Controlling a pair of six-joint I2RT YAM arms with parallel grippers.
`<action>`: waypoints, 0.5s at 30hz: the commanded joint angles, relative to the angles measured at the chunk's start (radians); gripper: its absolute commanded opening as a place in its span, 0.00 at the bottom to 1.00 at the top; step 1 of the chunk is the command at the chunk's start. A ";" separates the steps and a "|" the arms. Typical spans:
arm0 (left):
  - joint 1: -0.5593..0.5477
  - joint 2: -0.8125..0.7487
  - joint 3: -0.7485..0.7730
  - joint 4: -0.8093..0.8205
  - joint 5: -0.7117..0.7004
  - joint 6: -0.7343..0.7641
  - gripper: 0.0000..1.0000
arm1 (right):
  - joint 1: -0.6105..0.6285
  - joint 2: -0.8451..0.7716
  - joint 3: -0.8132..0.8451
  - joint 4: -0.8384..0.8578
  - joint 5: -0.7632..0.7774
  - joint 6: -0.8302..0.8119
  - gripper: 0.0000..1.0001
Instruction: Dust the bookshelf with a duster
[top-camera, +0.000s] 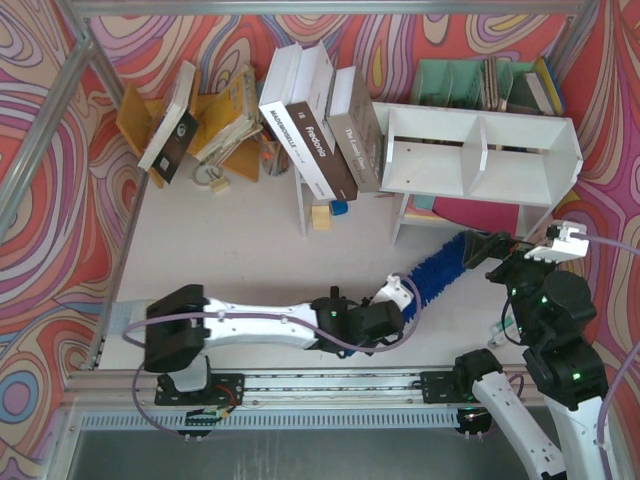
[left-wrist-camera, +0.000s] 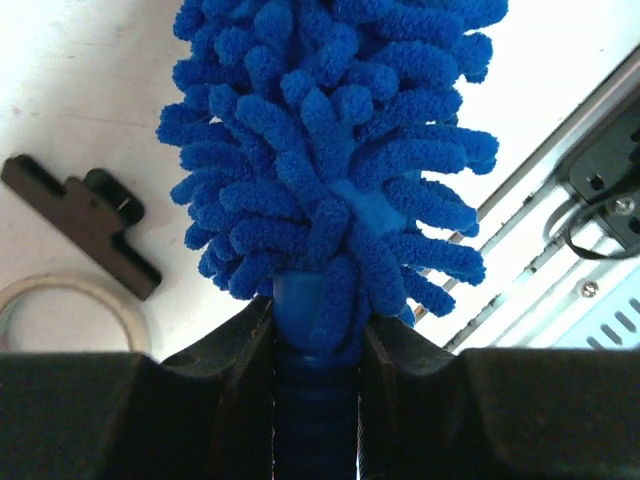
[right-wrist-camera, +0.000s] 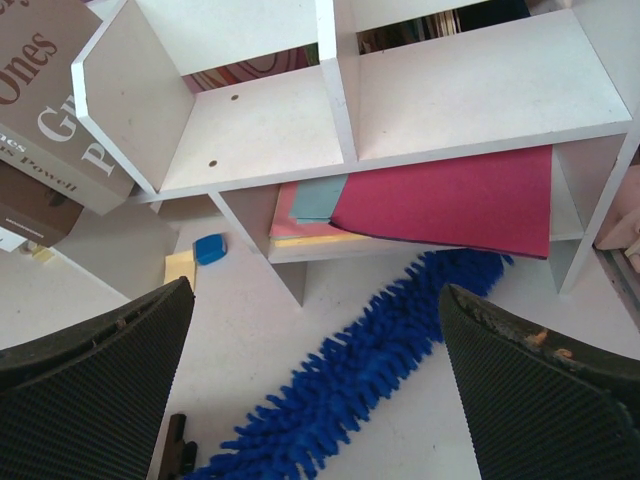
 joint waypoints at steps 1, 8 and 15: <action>-0.014 -0.133 -0.063 -0.026 -0.073 -0.062 0.00 | 0.008 0.017 0.010 0.038 -0.005 0.000 0.99; -0.075 -0.281 -0.184 -0.143 -0.100 -0.140 0.00 | 0.007 0.013 0.000 0.037 -0.002 -0.002 0.99; -0.131 -0.484 -0.267 -0.290 -0.148 -0.227 0.00 | 0.007 0.008 -0.003 0.035 0.002 0.000 0.99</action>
